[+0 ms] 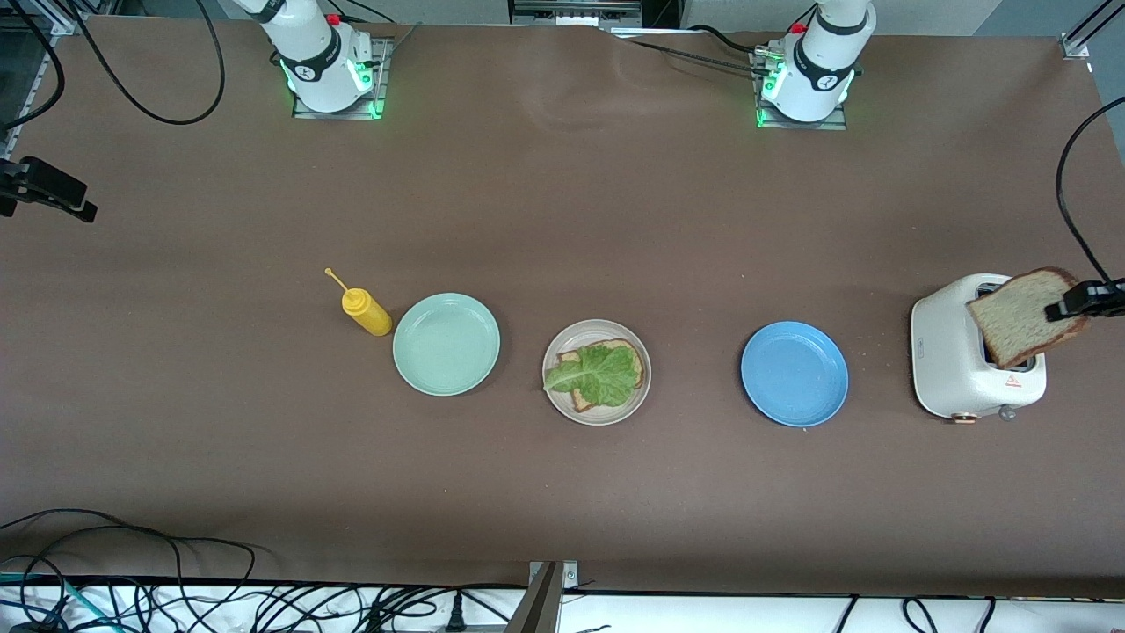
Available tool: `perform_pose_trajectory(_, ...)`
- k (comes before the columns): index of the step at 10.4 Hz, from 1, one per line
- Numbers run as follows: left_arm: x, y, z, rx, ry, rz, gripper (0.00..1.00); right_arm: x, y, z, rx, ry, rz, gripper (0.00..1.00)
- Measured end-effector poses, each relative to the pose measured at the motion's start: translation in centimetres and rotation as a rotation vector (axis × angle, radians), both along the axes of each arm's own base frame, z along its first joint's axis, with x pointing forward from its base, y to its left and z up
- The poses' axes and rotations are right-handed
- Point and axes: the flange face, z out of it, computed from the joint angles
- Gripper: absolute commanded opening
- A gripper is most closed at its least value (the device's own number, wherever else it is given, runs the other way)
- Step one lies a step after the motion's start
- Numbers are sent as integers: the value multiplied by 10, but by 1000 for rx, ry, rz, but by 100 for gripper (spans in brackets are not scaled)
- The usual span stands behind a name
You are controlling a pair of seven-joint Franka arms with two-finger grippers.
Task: Make sandwich on beige plate with both arms
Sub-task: 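Lift the bread slice and carry it over the beige plate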
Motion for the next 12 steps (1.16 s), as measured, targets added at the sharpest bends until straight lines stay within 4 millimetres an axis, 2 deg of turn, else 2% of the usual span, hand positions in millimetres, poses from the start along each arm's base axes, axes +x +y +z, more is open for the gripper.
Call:
perform_pose_trajectory(3,15,-49,5,-202,13,132,0,0,-3,0,0,1,-5,100)
perform_pose_trajectory(5,26,-105,-5,-369,38,179,0,0,-2,0,0,1,-3,100)
perform_pose_trajectory(9,23,-187,-64,-564,39,210,0,0,0,0,1,4,0,100)
perform_pose_trajectory(12,2,-270,-122,-661,-2,247,0,-3,2,1,3,19,2,100)
